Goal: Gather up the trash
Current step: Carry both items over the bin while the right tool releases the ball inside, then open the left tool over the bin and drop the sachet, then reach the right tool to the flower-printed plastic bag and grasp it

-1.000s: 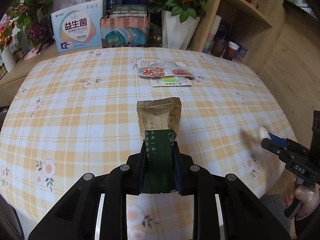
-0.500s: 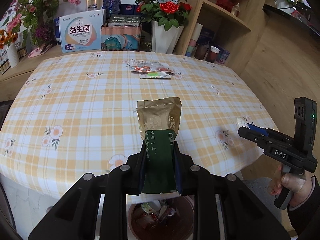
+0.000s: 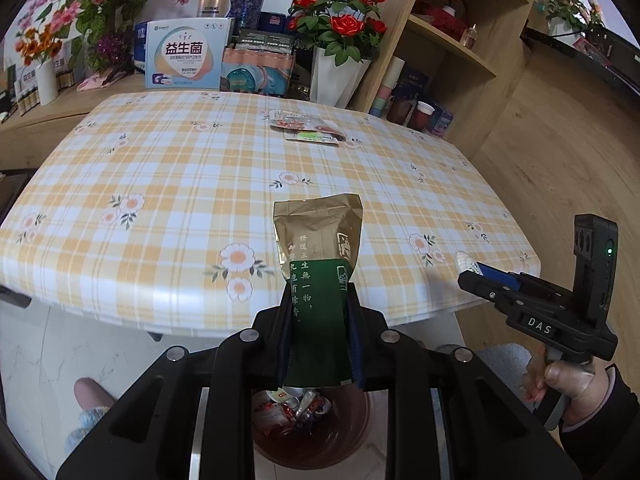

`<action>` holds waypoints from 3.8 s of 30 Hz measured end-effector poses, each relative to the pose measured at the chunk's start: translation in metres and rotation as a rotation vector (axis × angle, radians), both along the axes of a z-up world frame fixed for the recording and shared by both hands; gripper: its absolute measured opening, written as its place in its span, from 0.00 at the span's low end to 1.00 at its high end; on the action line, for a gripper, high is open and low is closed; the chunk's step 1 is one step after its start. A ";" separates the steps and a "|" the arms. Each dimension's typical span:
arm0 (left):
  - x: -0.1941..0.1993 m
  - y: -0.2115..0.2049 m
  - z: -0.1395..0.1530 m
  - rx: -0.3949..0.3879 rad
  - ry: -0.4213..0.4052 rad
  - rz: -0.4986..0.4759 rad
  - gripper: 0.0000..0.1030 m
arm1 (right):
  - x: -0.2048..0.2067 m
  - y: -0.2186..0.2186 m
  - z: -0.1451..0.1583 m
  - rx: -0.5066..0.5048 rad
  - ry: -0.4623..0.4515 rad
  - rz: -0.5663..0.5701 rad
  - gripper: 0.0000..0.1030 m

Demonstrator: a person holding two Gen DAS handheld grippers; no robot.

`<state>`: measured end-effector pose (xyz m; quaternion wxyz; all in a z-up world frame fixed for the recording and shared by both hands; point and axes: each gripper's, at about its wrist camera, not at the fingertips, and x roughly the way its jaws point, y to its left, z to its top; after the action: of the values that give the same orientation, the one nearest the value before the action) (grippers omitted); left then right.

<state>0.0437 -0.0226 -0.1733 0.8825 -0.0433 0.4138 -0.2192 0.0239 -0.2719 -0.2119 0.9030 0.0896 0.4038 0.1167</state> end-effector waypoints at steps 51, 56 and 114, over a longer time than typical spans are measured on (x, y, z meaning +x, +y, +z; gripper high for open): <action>-0.042 0.007 -0.023 0.030 0.027 -0.007 0.23 | -0.029 0.010 -0.003 -0.067 -0.073 -0.092 0.89; -0.045 -0.002 -0.024 0.038 0.033 -0.039 0.23 | -0.034 -0.004 0.020 -0.058 -0.162 -0.148 0.94; 0.044 0.058 -0.014 0.150 -0.081 0.225 0.94 | 0.009 -0.027 -0.007 -0.174 -0.046 -0.217 0.94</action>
<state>0.0877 0.0354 -0.1868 0.9182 -0.0144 0.3858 -0.0887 0.0325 -0.2986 -0.2194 0.9237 0.0516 0.3794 -0.0152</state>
